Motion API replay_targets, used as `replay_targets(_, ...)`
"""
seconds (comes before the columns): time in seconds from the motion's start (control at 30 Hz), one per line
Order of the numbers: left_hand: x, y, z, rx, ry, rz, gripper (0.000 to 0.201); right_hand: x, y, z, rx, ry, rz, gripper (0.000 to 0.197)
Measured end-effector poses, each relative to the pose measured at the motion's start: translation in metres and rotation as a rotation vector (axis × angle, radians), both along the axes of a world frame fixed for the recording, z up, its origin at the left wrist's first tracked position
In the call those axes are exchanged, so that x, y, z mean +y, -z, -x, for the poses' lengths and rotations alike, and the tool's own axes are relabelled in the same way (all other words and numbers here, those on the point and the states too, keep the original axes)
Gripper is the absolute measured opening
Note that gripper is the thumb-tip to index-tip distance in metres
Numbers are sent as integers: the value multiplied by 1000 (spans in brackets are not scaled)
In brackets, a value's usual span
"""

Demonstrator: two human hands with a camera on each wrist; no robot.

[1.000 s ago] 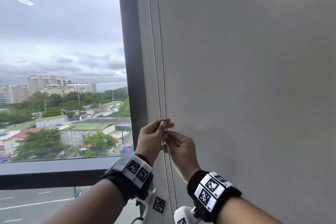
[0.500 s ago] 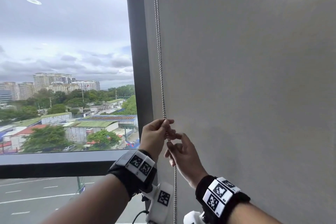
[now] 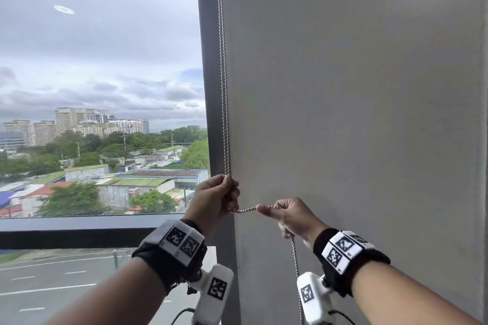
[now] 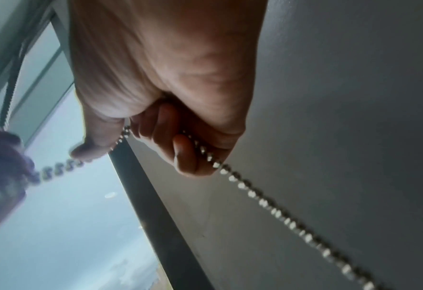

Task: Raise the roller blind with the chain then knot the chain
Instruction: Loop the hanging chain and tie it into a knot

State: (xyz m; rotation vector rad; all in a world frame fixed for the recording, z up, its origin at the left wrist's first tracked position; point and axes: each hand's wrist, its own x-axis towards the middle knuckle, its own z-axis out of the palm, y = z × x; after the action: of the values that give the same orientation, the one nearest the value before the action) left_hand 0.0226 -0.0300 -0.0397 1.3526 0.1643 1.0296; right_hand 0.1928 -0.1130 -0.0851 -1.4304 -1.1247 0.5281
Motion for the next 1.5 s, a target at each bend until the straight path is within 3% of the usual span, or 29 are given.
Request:
replay_targets(0.27,-14,-6,7,94,10,-123,29,-20,-97,28,430,-144,-94,34)
replay_targets(0.47,-30,-10,-6,158,-30,-236,22,-31,-144,50,525,-266,-151,28)
replay_targets(0.6,-45,-14,-18,192,-52,-211,20,-40,-151,60,432,-303,-87,22)
replay_targets(0.7,-50,-16,-21,214,-70,-215,31,-46,-149,65,368,-322,-29,25)
replay_targets(0.77,-52,-19,-22,201,-91,-202,33,-49,-149,67,343,-328,-29,21)
replay_targets(0.87,-51,-29,-19,137,-157,-107,18,-52,-152,66,295,-311,-64,15)
replay_targets(0.97,-41,-37,-17,107,-192,-52,28,-55,-155,65,179,-263,-68,13)
replay_targets(1.03,-37,-43,-15,188,-204,-88,33,-57,-156,64,122,-245,-61,13)
replay_targets(1.1,-37,-49,-14,250,-207,-139,23,-57,-157,64,93,-227,-64,13)
replay_targets(1.17,-36,-53,-14,237,-242,-151,18,-56,-157,64,75,-207,-70,12)
replay_targets(1.3,-28,-55,-16,154,-427,-247,31,-54,-156,64,55,-129,-104,12)
replay_targets(1.37,-29,-54,-16,90,-347,-198,29,-53,-156,61,59,-104,-127,11)
replay_targets(1.5,-35,-53,-14,-82,27,-9,32,-46,-153,59,61,-38,-190,15)
